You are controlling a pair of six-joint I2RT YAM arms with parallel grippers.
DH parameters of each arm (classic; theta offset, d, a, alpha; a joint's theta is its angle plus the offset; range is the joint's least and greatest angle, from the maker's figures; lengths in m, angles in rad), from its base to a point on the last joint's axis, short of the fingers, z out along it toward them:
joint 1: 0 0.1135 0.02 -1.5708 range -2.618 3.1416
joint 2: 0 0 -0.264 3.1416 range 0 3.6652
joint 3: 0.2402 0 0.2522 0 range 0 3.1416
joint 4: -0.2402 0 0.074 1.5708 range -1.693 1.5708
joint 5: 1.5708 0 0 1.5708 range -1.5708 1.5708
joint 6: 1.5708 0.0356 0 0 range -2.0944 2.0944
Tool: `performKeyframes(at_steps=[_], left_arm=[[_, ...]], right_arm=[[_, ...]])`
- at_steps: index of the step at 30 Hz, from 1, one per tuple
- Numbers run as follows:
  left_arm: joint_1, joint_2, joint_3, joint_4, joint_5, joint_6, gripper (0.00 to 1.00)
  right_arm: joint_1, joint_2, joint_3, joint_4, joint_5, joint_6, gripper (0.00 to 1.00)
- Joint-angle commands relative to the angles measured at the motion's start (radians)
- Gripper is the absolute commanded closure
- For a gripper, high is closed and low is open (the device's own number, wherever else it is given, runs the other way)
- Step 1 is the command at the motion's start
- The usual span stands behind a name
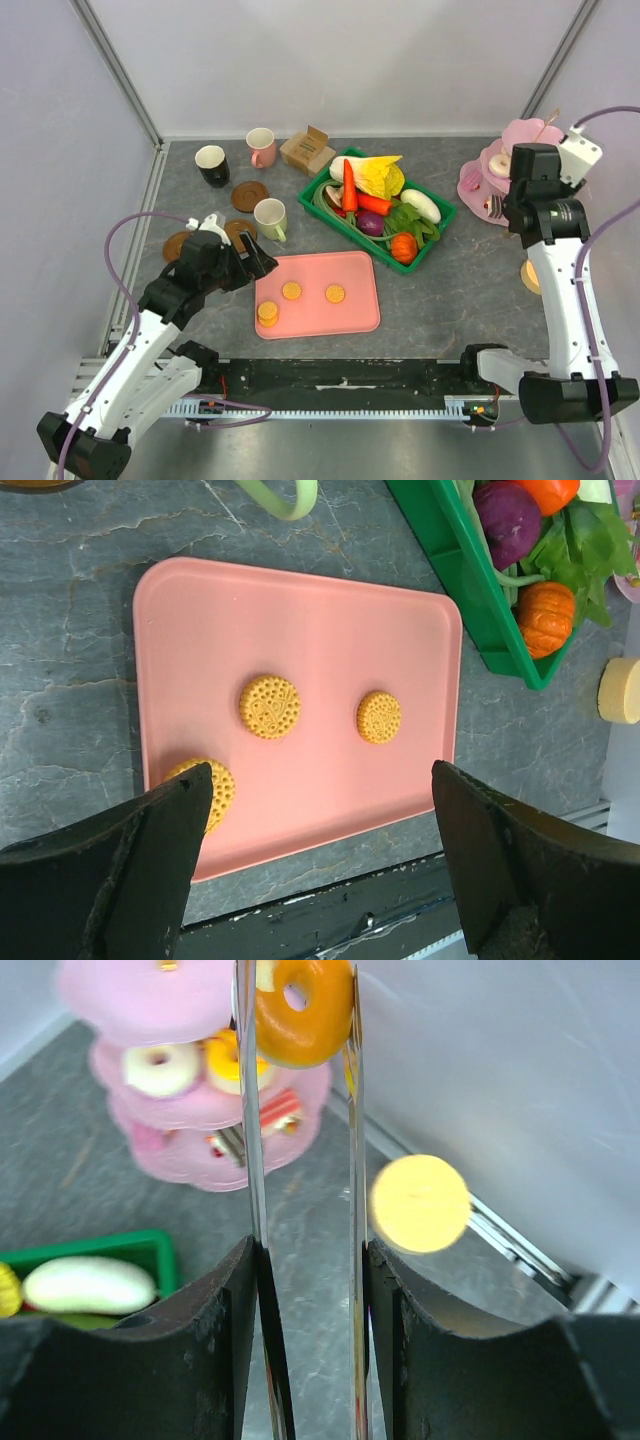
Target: Serve the afternoon tea
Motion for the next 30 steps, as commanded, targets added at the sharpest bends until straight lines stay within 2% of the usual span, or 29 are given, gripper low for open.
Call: performKeyframes(at_steps=[1, 13, 21, 30], left_arm=[[-0.001, 0.014, 0.001, 0.066, 0.046, 0.041, 0.04], [-0.003, 0.023, -0.012, 0.060, 0.072, 0.054, 0.04], [-0.003, 0.046, -0.001, 0.055, 0.076, 0.058, 0.04], [-0.001, 0.055, 0.007, 0.040, 0.050, 0.063, 0.04]], right_arm=[[-0.120, 0.001, -0.047, -0.033, 0.018, 0.028, 0.52], [-0.319, 0.067, -0.150, 0.232, -0.269, -0.105, 0.53], [-0.397, 0.122, -0.167, 0.349, -0.360, -0.137, 0.53], [-0.416, 0.196, -0.199, 0.448, -0.420, -0.146, 0.53]])
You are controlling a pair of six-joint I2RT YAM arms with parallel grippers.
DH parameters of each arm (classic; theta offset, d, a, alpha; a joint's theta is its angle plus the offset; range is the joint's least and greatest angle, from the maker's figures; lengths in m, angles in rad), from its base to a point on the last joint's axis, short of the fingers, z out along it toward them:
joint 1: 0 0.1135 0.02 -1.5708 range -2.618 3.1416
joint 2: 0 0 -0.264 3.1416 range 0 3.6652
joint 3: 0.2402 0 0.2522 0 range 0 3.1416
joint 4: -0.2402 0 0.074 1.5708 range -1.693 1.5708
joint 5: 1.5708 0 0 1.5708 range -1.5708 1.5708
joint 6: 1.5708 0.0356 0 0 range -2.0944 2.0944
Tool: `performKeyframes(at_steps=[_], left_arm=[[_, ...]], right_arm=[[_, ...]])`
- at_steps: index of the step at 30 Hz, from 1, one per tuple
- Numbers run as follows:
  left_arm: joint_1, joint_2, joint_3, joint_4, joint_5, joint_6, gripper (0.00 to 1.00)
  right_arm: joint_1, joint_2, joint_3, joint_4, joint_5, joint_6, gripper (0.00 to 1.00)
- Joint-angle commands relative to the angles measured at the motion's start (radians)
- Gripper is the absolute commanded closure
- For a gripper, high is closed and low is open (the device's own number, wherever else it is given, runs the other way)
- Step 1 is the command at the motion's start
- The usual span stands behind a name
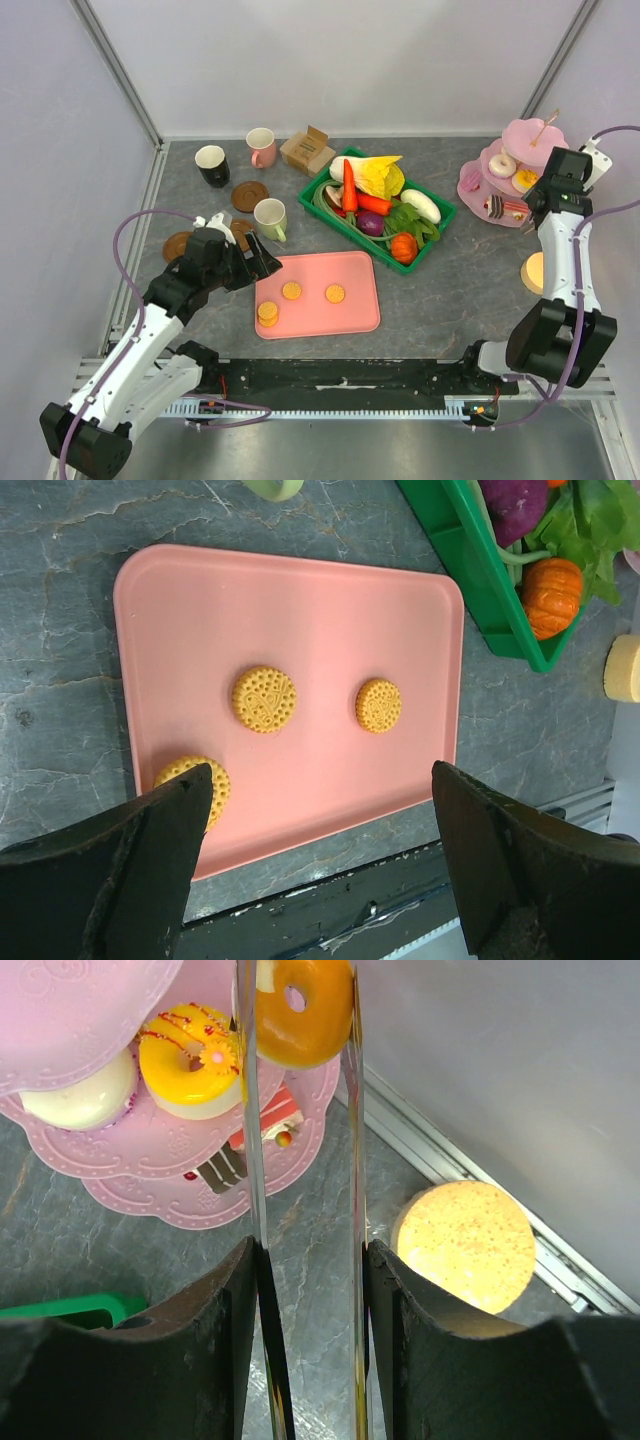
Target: Serve the afternoon tea
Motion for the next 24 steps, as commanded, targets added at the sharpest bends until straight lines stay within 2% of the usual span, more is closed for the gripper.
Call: performKeyframes(at_steps=[1, 24], left_arm=[[-0.001, 0.007, 0.010, 0.014, -0.005, 0.038, 0.04], [-0.003, 0.036, 0.003, 0.012, -0.019, 0.035, 0.04]], right_arm=[[-0.005, 0.022, -0.011, 0.119, -0.045, -0.023, 0.53], [-0.008, 0.151, 0.012, 0.259, -0.066, -0.101, 0.51]])
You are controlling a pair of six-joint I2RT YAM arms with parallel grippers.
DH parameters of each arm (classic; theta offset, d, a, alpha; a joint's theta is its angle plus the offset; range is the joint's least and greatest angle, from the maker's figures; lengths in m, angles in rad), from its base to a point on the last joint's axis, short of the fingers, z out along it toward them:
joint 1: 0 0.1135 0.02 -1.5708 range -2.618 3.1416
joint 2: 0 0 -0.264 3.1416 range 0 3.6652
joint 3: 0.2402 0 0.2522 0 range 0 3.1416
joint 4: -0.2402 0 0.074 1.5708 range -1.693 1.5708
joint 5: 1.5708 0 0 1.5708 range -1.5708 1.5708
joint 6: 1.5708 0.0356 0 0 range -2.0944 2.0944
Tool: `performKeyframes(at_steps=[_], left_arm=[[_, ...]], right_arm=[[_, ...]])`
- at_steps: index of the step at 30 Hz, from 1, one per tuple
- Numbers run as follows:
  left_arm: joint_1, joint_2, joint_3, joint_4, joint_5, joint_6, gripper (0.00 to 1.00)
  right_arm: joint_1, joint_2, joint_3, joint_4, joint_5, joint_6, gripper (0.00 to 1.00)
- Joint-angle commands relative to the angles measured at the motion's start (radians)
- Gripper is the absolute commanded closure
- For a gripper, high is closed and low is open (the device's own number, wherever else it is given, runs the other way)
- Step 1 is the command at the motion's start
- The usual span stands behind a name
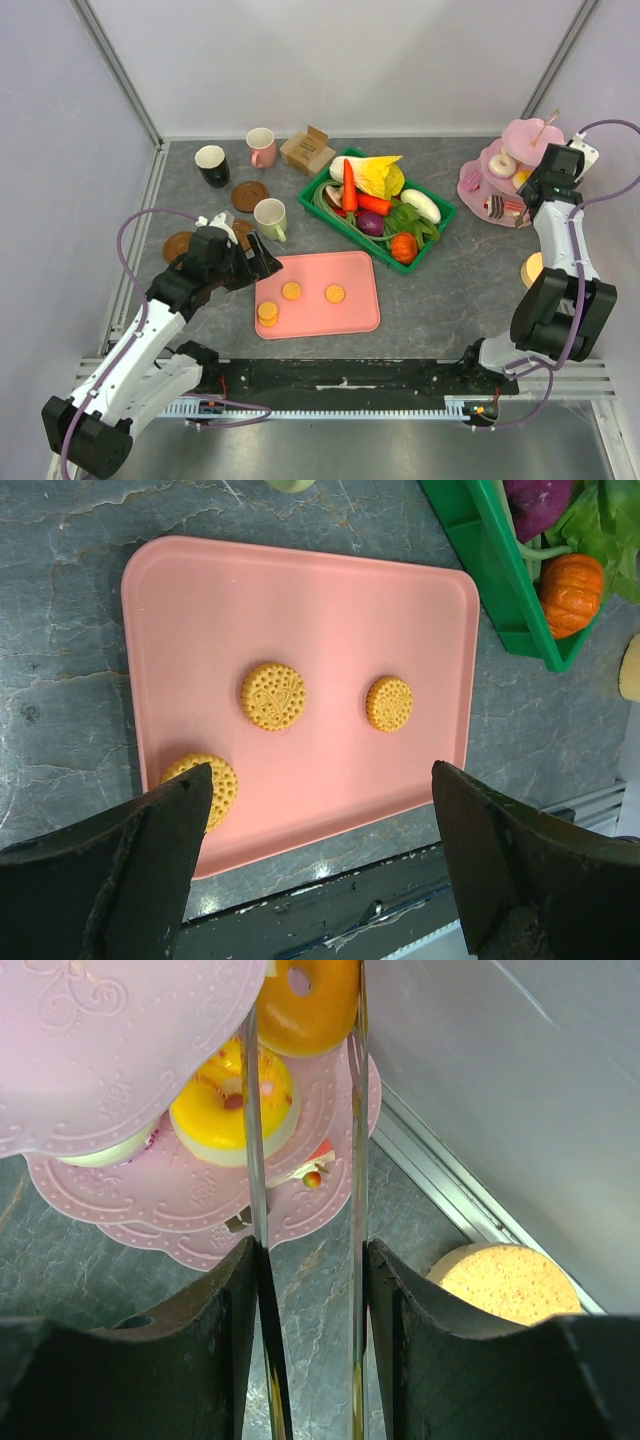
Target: Serve the afternoon tea
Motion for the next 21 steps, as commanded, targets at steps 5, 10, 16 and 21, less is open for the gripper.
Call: performKeyframes(at_steps=[5, 10, 16, 21], left_arm=[[-0.001, 0.003, -0.002, 0.015, -0.017, 0.031, 0.04], [-0.001, 0.006, -0.002, 0.015, -0.020, 0.031, 0.04], [-0.003, 0.006, -0.003, 0.015, -0.021, 0.029, 0.04], [-0.001, 0.004, 0.000, 0.010, -0.025, 0.031, 0.04]], right_arm=[[-0.006, 0.020, 0.033, 0.099, -0.024, -0.029, 0.51], [-0.007, 0.025, 0.023, 0.145, -0.045, -0.048, 0.50], [-0.006, 0.046, 0.031, 0.156, -0.064, -0.054, 0.47], [-0.006, 0.048, 0.031, 0.158, -0.056, -0.055, 0.42]])
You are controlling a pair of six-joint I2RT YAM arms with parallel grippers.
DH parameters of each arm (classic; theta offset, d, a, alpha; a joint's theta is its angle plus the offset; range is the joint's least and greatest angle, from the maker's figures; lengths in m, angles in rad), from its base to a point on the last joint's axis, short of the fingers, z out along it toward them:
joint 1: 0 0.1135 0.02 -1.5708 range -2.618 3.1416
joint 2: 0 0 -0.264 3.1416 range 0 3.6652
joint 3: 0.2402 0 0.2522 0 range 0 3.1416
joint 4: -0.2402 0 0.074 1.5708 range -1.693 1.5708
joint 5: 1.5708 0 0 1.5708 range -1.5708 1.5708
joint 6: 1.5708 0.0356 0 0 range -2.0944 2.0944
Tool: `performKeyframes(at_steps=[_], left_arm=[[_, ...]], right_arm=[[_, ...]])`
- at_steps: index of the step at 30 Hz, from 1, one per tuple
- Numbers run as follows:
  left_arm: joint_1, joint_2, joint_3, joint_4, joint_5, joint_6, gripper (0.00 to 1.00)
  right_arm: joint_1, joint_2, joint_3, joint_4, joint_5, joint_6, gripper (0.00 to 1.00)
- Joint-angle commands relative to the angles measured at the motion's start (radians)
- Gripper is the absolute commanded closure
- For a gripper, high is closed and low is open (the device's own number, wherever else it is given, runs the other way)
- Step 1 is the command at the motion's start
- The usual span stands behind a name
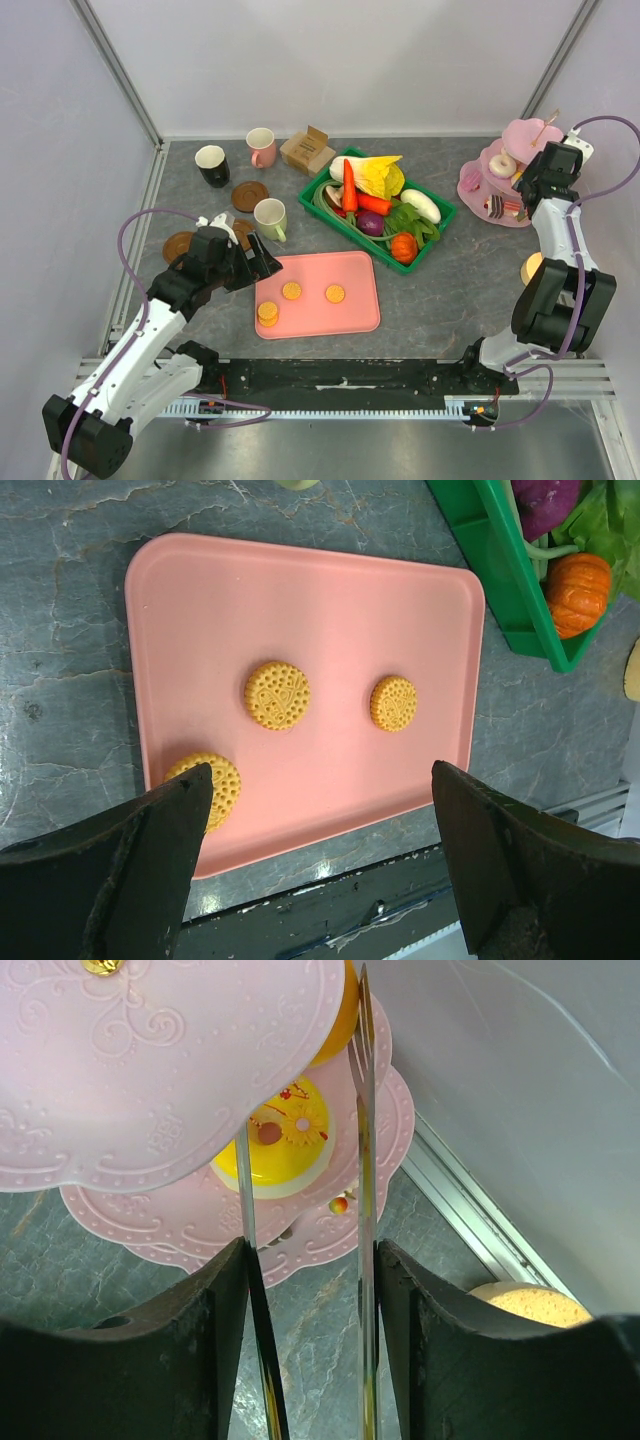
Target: Serve the afternoon tea
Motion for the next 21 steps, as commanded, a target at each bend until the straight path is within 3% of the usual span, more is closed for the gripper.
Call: performKeyframes(at_steps=[1, 21], left_arm=[[-0.003, -0.001, 0.005, 0.011, -0.021, 0.031, 0.04], [-0.001, 0.001, 0.000, 0.009, -0.001, 0.037, 0.04]], right_arm=[[-0.006, -0.008, 0.030, 0.059, -0.003, -0.012, 0.41], [-0.004, -0.040, 0.042, 0.019, 0.003, -0.015, 0.36]])
